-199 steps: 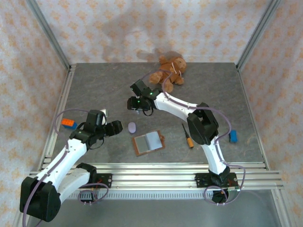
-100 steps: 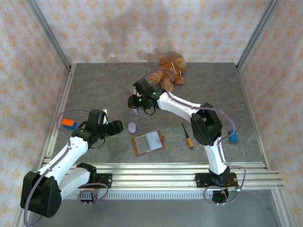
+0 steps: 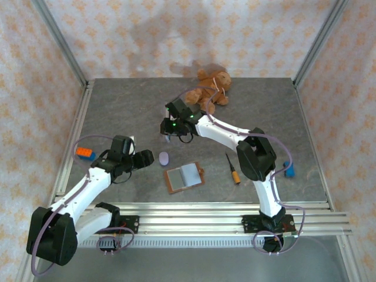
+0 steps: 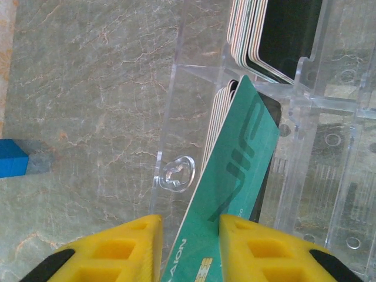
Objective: Put the credit cards into the card holder
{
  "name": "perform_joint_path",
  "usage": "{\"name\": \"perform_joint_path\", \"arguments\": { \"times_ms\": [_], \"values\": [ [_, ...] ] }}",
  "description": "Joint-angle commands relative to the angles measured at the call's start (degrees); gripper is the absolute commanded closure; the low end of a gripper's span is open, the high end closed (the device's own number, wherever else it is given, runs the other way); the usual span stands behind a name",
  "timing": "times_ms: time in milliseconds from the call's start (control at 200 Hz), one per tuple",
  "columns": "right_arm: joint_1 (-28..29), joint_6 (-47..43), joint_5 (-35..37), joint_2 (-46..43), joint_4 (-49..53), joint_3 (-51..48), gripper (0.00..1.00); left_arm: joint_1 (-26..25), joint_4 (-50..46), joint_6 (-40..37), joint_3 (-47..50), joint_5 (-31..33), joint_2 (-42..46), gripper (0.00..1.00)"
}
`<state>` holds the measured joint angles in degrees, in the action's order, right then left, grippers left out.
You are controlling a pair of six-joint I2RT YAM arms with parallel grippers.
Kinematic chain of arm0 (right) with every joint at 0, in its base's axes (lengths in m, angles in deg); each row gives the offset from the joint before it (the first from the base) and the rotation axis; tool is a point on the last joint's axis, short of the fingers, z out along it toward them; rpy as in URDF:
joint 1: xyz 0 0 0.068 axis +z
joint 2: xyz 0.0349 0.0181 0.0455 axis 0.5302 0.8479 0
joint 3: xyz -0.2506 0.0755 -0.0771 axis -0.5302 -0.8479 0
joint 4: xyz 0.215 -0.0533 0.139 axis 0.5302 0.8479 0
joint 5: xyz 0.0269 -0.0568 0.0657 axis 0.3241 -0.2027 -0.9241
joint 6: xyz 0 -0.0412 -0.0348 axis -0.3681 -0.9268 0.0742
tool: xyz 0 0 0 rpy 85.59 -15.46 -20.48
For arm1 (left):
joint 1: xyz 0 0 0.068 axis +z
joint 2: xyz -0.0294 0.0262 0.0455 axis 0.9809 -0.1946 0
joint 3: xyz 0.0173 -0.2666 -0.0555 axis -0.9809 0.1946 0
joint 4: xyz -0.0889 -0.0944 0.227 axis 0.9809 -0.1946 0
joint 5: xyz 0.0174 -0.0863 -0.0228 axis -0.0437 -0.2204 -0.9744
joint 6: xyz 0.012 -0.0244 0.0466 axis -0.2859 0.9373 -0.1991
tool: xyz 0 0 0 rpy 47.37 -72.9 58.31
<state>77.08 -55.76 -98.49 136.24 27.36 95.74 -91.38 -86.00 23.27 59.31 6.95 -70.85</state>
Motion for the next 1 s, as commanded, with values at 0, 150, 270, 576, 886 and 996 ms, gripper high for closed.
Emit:
{"name": "perform_joint_path", "arguments": {
  "times_ms": [0, 150, 270, 576, 886, 996],
  "values": [
    [-0.06, -0.84, 1.24, -3.56, -0.30, -1.11, 0.70, 0.52, 1.90, -0.05, -0.22, -0.73, -0.77, 0.28],
    [-0.10, -1.31, 1.72, -4.42, -0.04, -1.99, 0.74, 0.49, 1.90, -0.12, -0.63, -0.96, -1.38, 0.28],
    [-0.06, -1.98, 2.69, -5.19, 0.36, -2.78, 0.78, 0.47, 1.99, 0.10, -0.57, -1.00, -1.62, 0.28],
    [-0.06, -3.03, 4.50, -6.66, 0.93, -4.68, 0.83, 0.47, 2.40, 0.56, -0.40, -1.65, -2.01, 0.31],
    [-0.06, -3.66, 6.59, -8.38, 1.11, -7.00, 0.91, 0.52, 1.11, 1.07, -1.10, -3.94, -1.28, 0.32],
    [-0.06, -3.83, 8.35, -9.81, 1.94, -7.82, 0.91, 0.49, 1.75, 3.00, -0.93, -5.61, -0.13, 0.32]
  ]
}}
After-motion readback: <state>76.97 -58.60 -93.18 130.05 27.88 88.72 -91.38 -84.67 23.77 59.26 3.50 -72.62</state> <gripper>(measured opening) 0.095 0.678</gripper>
